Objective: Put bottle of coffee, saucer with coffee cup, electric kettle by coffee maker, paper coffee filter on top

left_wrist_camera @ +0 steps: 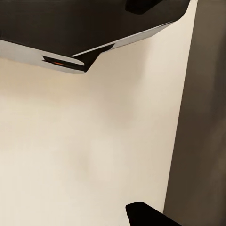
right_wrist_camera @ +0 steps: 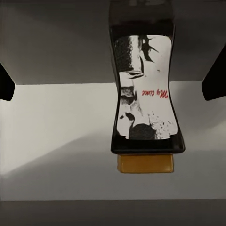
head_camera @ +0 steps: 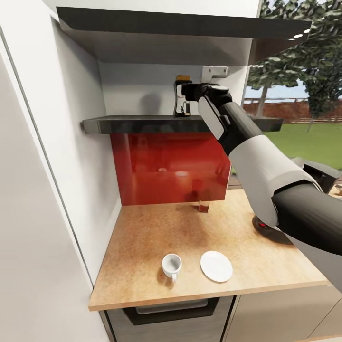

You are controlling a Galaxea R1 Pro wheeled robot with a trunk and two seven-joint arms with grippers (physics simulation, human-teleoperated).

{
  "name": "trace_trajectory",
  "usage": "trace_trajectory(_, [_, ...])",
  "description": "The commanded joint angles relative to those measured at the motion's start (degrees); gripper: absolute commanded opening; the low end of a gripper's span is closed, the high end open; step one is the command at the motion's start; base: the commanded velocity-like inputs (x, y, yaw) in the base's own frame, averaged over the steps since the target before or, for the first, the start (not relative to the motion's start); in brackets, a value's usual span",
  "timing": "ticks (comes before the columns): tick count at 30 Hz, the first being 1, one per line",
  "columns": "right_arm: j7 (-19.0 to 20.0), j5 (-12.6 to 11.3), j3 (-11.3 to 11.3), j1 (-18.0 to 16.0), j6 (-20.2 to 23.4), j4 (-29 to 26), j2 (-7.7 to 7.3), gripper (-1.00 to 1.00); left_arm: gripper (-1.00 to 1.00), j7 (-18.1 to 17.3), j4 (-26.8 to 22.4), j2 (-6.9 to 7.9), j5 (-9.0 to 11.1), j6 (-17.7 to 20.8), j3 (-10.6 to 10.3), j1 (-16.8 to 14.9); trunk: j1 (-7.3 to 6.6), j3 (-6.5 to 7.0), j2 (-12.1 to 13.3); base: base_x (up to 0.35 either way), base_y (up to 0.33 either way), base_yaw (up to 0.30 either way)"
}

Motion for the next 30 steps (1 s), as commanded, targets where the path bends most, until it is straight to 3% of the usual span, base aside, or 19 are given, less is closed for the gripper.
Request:
trace_trajectory(1, [-0.5,-0.5,0.2,-0.1,0.2,0.1,0.0,1.0,1.0,0.1,-0.1,-0.02,0.6,0.2,0.0,0.0,0.03,-0.09,-0.1,0.003,0.001,0.0])
trace_trajectory(16, [-0.5,-0.5,0.2,0.1,0.2,0.4,0.0,1.0,1.0,0.1,0.0,-0.03,0.6,0.2,0.0,0.0,0.03,-0.09,-0.1,0.059,0.063,0.0])
trace_trajectory(30, [-0.2,-0.6,0.2,0.1,-0.1,5.5,0.0,1.0,1.0,0.1,0.0,-0.05,0.6,0.1,0.0,0.0,0.03,-0.09,-0.1,0.06,0.022,0.0])
